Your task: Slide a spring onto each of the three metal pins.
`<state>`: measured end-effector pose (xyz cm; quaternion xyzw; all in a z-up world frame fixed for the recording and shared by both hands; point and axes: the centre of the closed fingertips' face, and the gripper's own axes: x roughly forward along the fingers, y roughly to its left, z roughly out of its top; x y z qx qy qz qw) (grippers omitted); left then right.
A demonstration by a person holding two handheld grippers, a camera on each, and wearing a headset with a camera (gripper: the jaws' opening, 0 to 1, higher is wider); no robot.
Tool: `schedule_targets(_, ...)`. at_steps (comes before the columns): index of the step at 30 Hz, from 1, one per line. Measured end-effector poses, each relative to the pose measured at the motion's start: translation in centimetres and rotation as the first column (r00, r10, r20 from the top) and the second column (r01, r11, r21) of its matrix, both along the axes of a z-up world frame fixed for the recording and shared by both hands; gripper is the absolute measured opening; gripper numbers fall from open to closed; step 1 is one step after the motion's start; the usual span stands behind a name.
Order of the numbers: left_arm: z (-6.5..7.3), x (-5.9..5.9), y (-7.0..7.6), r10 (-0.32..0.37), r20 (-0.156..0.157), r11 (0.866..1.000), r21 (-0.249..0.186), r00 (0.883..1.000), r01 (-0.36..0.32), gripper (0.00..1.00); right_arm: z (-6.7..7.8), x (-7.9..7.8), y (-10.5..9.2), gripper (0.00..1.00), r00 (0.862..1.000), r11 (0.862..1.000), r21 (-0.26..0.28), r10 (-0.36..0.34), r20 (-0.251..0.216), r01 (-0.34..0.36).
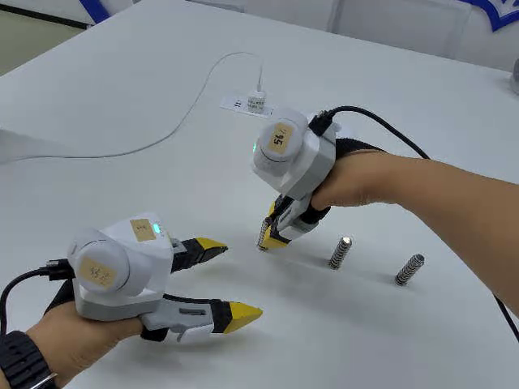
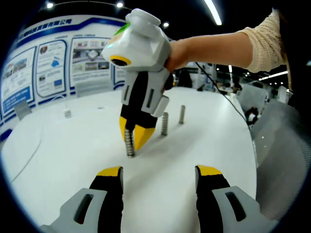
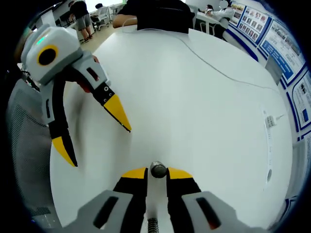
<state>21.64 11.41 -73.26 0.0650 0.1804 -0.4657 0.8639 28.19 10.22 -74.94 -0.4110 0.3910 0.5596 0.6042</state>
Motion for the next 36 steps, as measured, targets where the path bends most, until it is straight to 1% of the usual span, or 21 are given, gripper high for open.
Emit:
schedule_targets(12, 0.4, 0.4, 0.0, 0.004, 0.009, 1.0, 0.006, 1.0, -0.004, 0.62, 1.1, -0.2, -2.0, 0.23, 0.998, 0.997, 0.051, -0.061, 0.002, 0.061)
schedule_targets(15, 0.5, 0.5, -0.1, 0.003, 0.011, 1.0, 0.006, 1.0, -0.003, 0.62, 1.5, -0.2, -2.8, 0.24, 0.996, 0.994, 0.07, -0.084, 0.012, 0.083)
schedule_targets(19, 0.6, 0.6, -0.3, -0.003, 0.013, 1.0, 0.012, 1.0, 0.002, 0.63, 2.0, -0.1, -3.6, 0.26, 0.993, 0.988, 0.1, -0.119, 0.01, 0.117)
schedule_targets(20, 0.5, 0.7, -0.3, -0.004, 0.013, 1.0, 0.018, 1.0, 0.004, 0.63, 2.1, -0.1, -3.9, 0.26, 0.992, 0.986, 0.107, -0.129, 0.012, 0.127)
schedule_targets(22, 0.6, 0.8, -0.3, -0.004, 0.013, 1.0, 0.019, 1.0, 0.003, 0.63, 2.2, -0.2, -4.3, 0.27, 0.989, 0.983, 0.119, -0.145, 0.007, 0.143)
schedule_targets(24, 0.7, 1.0, -0.3, -0.003, 0.014, 1.0, 0.018, 1.0, 0.003, 0.63, 2.3, -0.3, -4.6, 0.29, 0.987, 0.978, 0.137, -0.158, 0.009, 0.155)
schedule_targets(27, 0.8, 1.2, -0.3, -0.006, 0.017, 1.0, 0.021, 1.0, 0.006, 0.63, 2.5, -0.5, -5.3, 0.3, 0.984, 0.974, 0.15, -0.176, 0.012, 0.172)
schedule_targets(30, 0.9, 1.3, -0.3, -0.008, 0.018, 1.0, 0.023, 1.0, 0.007, 0.64, 2.7, -0.5, -6.2, 0.32, 0.978, 0.963, 0.178, -0.207, 0.014, 0.201)
schedule_targets(32, 1.0, 1.4, -0.4, -0.008, 0.019, 1.0, 0.024, 1.0, 0.008, 0.64, 2.7, -0.3, -6.8, 0.34, 0.974, 0.957, 0.191, -0.224, 0.017, 0.217)
schedule_targets(36, 1.1, 1.6, -0.3, -0.008, 0.022, 1.0, 0.026, 1.0, 0.007, 0.64, 2.8, 0.0, -8.3, 0.36, 0.963, 0.942, 0.217, -0.267, 0.025, 0.255)
